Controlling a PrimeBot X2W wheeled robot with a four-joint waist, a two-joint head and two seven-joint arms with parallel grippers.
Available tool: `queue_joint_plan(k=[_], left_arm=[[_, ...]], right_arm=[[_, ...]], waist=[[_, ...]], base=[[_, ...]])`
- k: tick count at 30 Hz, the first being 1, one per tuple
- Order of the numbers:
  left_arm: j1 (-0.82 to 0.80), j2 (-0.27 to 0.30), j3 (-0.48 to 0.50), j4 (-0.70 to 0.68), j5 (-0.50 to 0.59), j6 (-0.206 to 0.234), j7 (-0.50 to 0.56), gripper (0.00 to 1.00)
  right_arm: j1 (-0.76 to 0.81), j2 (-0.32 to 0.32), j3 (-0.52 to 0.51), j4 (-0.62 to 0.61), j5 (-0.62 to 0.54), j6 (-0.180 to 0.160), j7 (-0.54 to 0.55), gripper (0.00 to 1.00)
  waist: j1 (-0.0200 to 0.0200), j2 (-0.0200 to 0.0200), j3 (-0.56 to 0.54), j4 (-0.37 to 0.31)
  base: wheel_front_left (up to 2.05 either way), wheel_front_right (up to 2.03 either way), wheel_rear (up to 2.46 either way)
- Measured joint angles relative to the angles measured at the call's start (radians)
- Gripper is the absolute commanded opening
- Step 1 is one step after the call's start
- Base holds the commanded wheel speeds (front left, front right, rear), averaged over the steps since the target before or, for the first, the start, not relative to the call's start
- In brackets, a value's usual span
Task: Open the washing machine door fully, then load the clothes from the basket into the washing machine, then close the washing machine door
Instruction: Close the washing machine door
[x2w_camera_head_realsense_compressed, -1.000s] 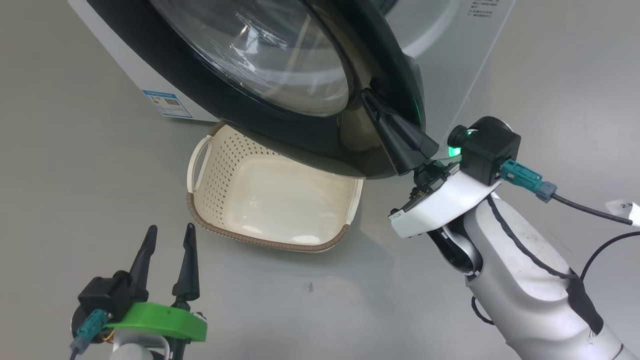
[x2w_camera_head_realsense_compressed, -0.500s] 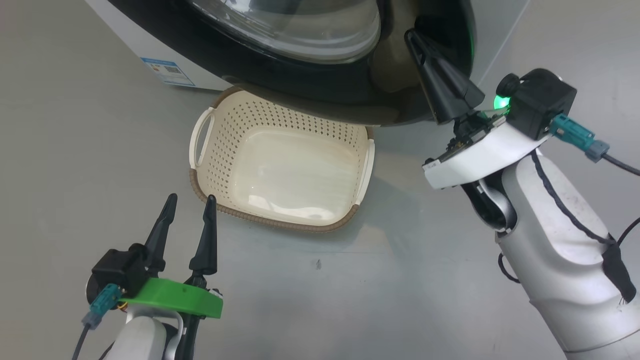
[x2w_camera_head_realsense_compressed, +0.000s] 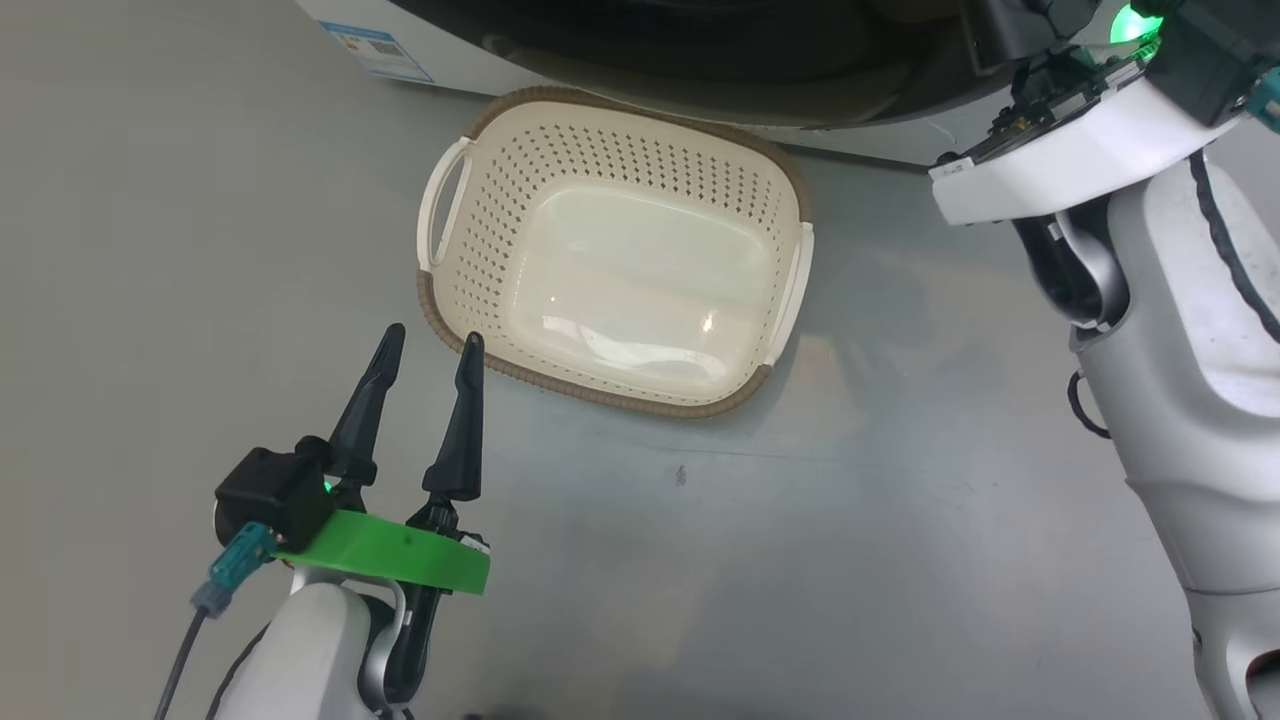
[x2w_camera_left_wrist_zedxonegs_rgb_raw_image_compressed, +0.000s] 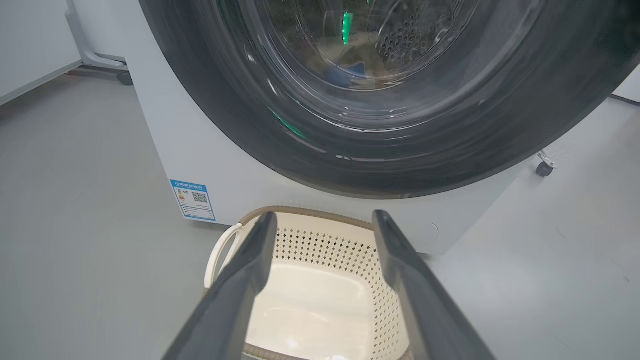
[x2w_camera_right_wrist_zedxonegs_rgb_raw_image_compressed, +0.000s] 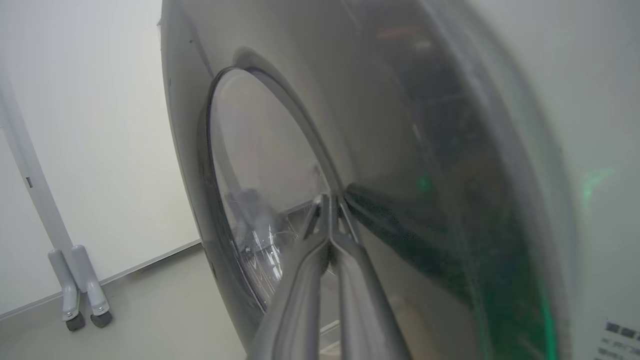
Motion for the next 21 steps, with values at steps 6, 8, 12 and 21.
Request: queue_joint_plan(k=[6,8,12,21], left_arm=[[-0.023,-0.003,-0.012,-0.011,-0.018,0.000,0.000,1.00],[-0.031,-0.004,-0.011,-0.012,-0.019,0.000,0.000,1.00],[-0.042,-0.004,-0.007,-0.026,-0.019,0.000,0.000,1.00],[-0.060,-0.006,0.000,-0.044,-0.045,0.000,0.000,1.00]], right_arm=[[-0.066,-0.034,-0.016,0.040,-0.026,0.000,0.000,0.00],[-0.084,-0.044,-0.024,0.058,-0.033,0.000,-0.001,0.00],[-0.108,-0.053,-0.035,0.083,-0.043,0.000,-0.001,0.00],[-0.116,-0.042,-0.039,0.108,-0.048,0.005,-0.001,0.00]], waist=[[0.0000,0.0000,0.035,0.025],[0.0000,0.0000,0.044,0.032],[0.0000,0.0000,0.054,0.041],[0.0000,0.0000,0.051,0.037]], base=[[0.00,0.00,0.00],[0.00,0.00,0.00],[0.00,0.00,0.00],[0.00,0.00,0.00]])
